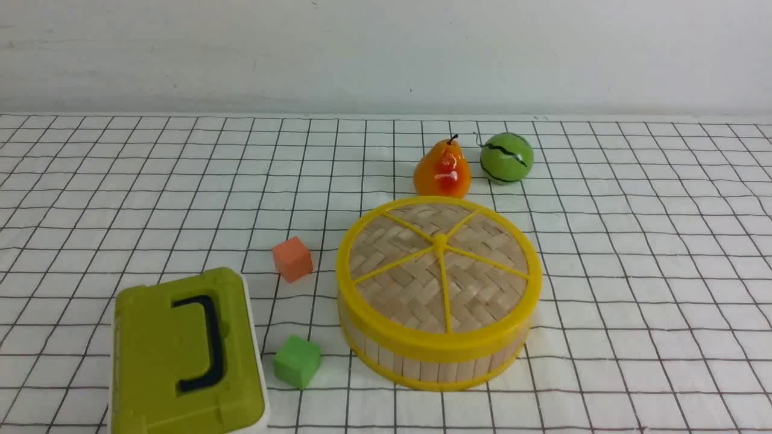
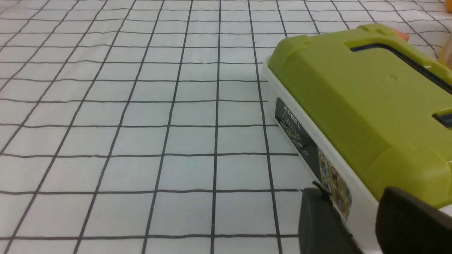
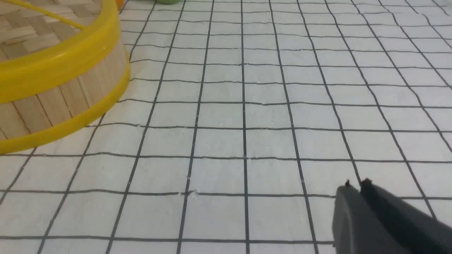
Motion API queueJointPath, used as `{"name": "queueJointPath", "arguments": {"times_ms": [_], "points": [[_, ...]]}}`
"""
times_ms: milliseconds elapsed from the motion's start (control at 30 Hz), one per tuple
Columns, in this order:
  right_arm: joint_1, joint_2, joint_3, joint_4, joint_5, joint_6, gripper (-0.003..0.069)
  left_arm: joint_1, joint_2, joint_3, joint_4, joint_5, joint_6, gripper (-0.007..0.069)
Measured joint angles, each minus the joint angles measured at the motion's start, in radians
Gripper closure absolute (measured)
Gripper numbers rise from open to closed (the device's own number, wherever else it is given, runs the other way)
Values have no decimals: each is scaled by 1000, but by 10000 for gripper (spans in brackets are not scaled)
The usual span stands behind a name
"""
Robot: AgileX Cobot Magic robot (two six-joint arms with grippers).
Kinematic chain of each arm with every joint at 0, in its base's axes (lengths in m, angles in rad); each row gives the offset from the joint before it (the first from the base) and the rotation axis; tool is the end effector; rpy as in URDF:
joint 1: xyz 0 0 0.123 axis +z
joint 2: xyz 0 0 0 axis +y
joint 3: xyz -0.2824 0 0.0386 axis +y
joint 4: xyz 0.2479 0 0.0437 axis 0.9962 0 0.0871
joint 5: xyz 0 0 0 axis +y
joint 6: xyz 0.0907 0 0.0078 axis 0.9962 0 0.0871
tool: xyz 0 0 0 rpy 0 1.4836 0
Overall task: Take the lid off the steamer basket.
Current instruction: Use the right arm to lift the lid of the steamer
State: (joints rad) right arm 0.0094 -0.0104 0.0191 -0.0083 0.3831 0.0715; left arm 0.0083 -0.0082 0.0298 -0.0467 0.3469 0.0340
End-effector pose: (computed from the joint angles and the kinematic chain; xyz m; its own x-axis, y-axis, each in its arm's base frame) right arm 0.0523 0.0002 0.1728 -0.2997 0.0609 -0.9521 0.0127 0.9981 0.0599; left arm 0.0535 -0.0010 0.1723 -0.2773 -0.0122 -0.9607 0.0042 0.9999 -0.0139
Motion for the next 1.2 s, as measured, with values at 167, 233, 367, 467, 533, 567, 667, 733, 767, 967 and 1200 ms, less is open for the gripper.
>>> {"name": "queueJointPath", "arguments": {"times_ms": [167,233,367,467,533,567,667,733,767,967,1200], "points": [[0,0,0,0,0,0,618,0,0,0,0,0,0,386],[0,0,0,0,0,0,618,0,0,0,0,0,0,386],[0,0,0,0,0,0,615,0,0,0,0,0,0,386],[0,0,0,0,0,0,609,0,0,0,0,0,0,386],[0,0,0,0,0,0,608,0,0,0,0,0,0,386],[0,0,0,0,0,0,607,0,0,0,0,0,0,386],[0,0,0,0,0,0,602,0,0,0,0,0,0,386],[0,0,0,0,0,0,600,0,0,0,0,0,0,386],[0,0,0,0,0,0,599,0,0,0,0,0,0,386],[0,0,0,1,0,0,591,0,0,0,0,0,0,385],[0,0,0,0,0,0,580,0,0,0,0,0,0,385]]}}
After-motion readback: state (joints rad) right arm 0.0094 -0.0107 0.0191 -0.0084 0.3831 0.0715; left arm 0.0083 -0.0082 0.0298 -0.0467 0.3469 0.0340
